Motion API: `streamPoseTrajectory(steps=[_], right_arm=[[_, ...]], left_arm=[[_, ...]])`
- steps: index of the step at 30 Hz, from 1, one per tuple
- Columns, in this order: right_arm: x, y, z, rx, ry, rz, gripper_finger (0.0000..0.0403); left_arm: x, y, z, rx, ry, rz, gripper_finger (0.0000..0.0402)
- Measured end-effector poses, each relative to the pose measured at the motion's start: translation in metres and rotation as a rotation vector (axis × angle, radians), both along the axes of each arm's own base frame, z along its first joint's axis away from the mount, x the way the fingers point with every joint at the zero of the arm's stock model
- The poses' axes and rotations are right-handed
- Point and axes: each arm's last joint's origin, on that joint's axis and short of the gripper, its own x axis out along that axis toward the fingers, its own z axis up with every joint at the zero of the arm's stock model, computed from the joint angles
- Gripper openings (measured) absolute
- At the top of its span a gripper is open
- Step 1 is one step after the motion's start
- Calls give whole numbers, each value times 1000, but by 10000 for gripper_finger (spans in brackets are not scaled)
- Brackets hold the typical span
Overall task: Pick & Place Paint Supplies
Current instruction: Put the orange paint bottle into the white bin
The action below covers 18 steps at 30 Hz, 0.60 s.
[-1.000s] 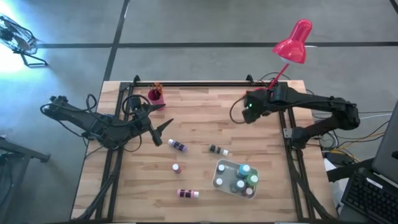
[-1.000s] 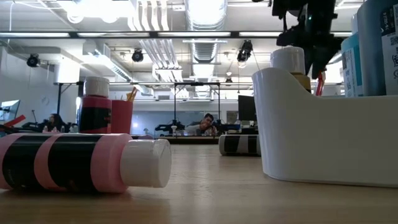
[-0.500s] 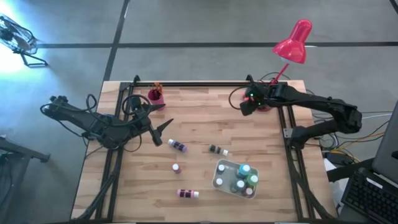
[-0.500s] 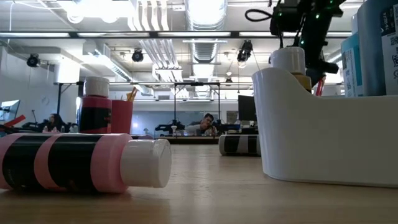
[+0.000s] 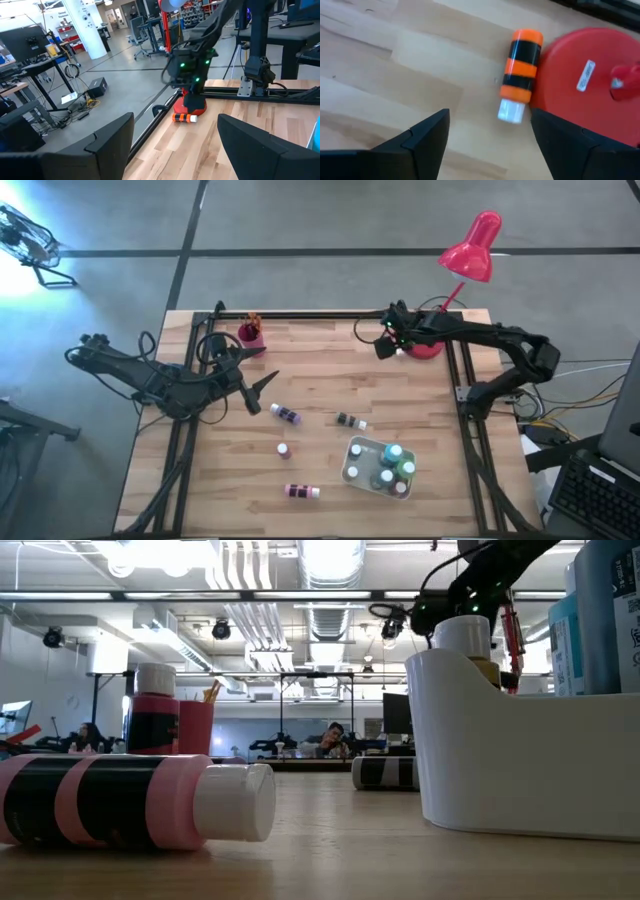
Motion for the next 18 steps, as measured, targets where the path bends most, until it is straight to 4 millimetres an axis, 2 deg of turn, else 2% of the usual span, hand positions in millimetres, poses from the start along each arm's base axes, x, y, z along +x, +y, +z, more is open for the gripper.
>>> streamPoseTrajectory(steps=[9, 14, 18], right_arm=[[17, -30, -8, 19, 58, 8, 292], [17, -44, -13, 73, 122, -17, 287], [13, -53, -16, 99, 151, -46, 274]], left_arm=[[0, 0, 0, -1, -1, 0, 291], [0, 0, 9, -162, -168, 7, 291], [1, 0, 9, -190, -185, 9, 291]])
